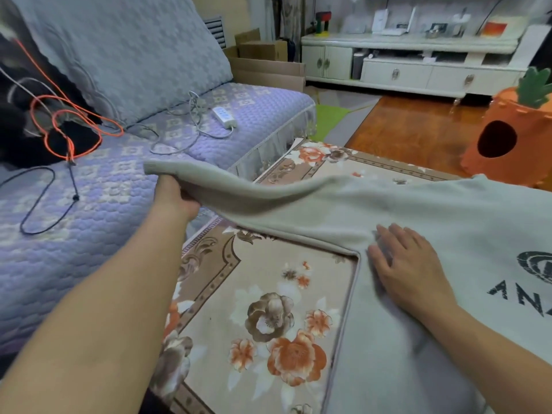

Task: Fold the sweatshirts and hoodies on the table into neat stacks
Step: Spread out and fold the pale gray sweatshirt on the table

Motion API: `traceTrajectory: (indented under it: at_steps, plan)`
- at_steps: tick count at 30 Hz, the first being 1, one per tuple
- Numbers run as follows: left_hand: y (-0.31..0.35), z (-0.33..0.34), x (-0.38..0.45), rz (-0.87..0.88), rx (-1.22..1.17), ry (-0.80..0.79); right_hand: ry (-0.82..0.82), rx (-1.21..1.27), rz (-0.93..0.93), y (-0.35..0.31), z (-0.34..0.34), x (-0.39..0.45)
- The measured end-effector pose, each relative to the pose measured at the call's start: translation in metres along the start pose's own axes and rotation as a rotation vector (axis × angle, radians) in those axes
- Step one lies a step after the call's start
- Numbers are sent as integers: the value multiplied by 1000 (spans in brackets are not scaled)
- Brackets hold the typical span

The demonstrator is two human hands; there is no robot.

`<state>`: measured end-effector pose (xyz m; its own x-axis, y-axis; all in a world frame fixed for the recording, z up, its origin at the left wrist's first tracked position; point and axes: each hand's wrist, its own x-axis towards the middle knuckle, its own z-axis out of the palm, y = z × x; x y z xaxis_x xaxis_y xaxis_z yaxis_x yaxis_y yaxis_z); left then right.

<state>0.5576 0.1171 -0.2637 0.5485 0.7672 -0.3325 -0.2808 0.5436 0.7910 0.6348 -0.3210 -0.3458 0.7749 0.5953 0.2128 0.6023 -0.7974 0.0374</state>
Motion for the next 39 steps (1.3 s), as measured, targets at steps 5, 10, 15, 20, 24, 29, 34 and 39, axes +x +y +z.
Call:
traceTrajectory:
  at_steps: [5,10,15,20,24,29,34,39]
  plan:
    - [7,-10,3,-17,17,56,18,-118,-170,7,9,1]
    - [44,-7,-4,160,31,226,-25,-165,-225,6,5,4]
    - [16,-51,3,-28,657,425,-6,-155,-216,4,4,3]
    - [-75,-12,-61,464,1544,50,11,-111,-191,-6,5,9]
    - [-167,55,-139,629,1897,-710,127,122,176,-6,-4,5]
    - [-197,76,-173,611,2067,-910,-69,177,313,6,-26,-10]
    - [-178,88,-161,328,2267,-824,-119,45,383,103,-73,-81]
    - [-211,119,-246,674,2186,-626,-321,34,806,226,-101,-219]
